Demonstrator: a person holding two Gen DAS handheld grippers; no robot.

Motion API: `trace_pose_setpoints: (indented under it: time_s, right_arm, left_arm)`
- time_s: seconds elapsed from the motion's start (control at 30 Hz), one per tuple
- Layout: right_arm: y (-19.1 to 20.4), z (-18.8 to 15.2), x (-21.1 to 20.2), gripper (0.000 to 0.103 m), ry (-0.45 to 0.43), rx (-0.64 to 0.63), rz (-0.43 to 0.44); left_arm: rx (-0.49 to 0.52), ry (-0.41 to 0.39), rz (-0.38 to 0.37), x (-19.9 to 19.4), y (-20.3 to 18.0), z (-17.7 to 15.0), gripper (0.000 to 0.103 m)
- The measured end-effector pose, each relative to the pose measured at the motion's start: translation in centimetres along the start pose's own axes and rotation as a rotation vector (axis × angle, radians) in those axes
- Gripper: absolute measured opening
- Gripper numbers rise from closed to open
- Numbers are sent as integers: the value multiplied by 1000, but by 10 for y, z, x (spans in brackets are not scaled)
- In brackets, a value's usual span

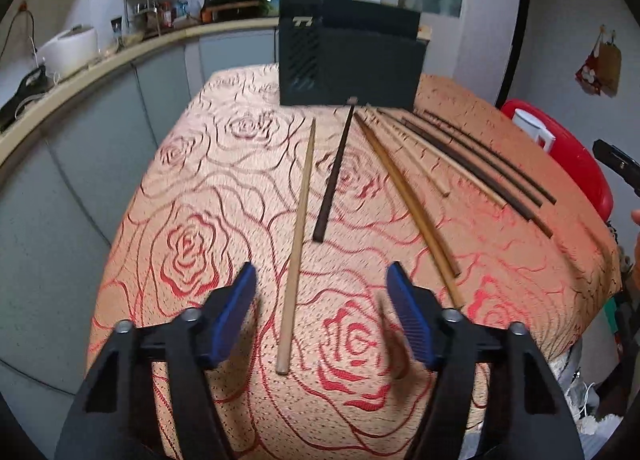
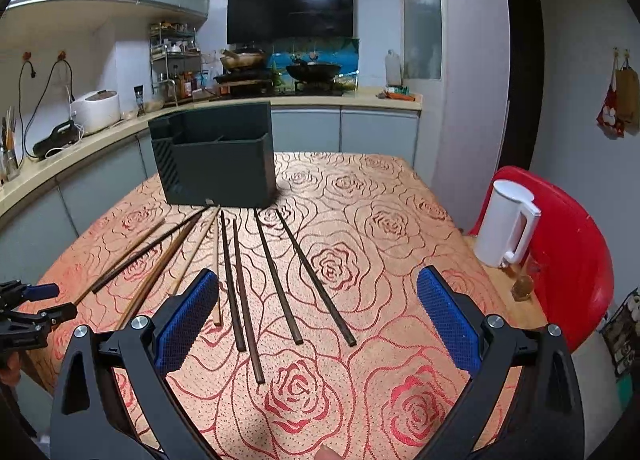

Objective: Organize utensils
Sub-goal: 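Grasp a light wooden chopstick with the left tool while the right tool grasps a dark chopstick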

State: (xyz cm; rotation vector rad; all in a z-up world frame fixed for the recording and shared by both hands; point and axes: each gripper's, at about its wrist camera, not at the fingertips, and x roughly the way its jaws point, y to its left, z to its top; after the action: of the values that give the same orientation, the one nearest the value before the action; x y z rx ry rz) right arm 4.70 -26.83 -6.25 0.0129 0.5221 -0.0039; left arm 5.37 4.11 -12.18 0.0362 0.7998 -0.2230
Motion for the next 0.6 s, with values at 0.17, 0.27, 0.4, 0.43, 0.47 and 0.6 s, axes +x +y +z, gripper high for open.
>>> trace_pose_setpoints:
  time_s: [0.17, 0.27, 0.4, 0.43, 0.47, 0.6]
  right_arm:
    - [-5, -5, 7, 96, 15, -5, -2]
    - [-10, -7, 10, 96, 15, -3, -1]
    - [-15, -11, 14, 94, 23, -5, 4]
    - [-16, -12, 15, 92, 28, -11, 4]
    - [-17, -13, 17, 90, 35, -15, 7]
    - [-24, -17, 21, 85, 59, -14, 19]
  left_arm:
    - [10, 34, -9, 12, -1, -5, 39]
    - [33, 29, 2, 12, -2, -6, 35]
    - [23, 24, 10, 9, 3, -9, 23]
    - [21, 24, 11, 8, 4, -9, 22]
    - [20, 24, 14, 7, 5, -10, 19]
    - [30, 17, 28, 4, 5, -13, 13]
